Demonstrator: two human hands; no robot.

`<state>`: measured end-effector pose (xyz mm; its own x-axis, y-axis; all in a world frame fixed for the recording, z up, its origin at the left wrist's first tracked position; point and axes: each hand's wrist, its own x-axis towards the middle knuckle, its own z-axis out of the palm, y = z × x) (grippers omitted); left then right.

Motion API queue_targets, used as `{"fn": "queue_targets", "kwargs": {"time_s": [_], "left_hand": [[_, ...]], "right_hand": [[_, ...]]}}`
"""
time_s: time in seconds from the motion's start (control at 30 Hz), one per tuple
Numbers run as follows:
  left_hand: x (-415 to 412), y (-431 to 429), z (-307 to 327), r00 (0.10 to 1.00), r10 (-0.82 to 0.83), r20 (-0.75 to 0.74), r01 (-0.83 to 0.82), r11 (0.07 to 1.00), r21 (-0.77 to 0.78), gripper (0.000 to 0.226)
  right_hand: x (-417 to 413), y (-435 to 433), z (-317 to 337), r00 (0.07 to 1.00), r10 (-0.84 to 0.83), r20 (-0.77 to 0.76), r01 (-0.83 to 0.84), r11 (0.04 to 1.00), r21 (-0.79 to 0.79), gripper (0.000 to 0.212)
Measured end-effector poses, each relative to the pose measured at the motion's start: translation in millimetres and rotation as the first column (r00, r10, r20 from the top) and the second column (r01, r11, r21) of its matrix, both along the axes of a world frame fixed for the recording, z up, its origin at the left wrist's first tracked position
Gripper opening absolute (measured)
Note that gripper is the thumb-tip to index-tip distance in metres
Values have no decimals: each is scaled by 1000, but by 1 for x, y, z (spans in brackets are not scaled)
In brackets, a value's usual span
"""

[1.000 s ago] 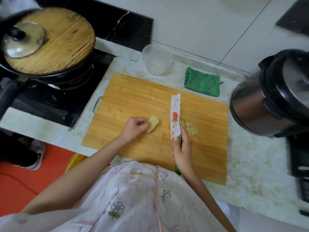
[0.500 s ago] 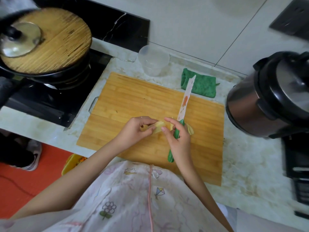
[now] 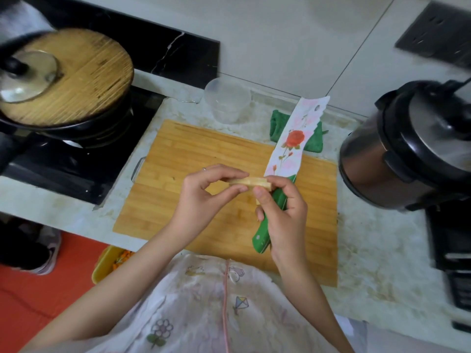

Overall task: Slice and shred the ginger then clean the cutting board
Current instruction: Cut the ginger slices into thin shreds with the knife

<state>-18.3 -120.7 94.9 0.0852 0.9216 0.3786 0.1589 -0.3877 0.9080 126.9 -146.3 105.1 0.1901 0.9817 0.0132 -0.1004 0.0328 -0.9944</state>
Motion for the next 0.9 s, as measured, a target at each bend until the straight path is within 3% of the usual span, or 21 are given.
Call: {"fn": "queue_targets", "kwargs": {"time_s": [0.1,0.5,0.77,0.9], "left_hand": [[1,1,6,1000,-1,-6,2,999,48,25],[0,-3,10,985,29,-169,-7,991,132,22],[1,-3,13,984,-42,-173,54,996,69,24],[-1,-3,14,977,-35,-210,25,998,-50,22]], "right_hand": [[-1,-2,4,999,-36,41,34,999,33,12],[-6,-8,-5,926,-210,314,185,977,109,25],[1,-5,-8,914,-216,345,174,973,150,18],[5,-5,-6,906,-186,380,136,978,155,13]]}}
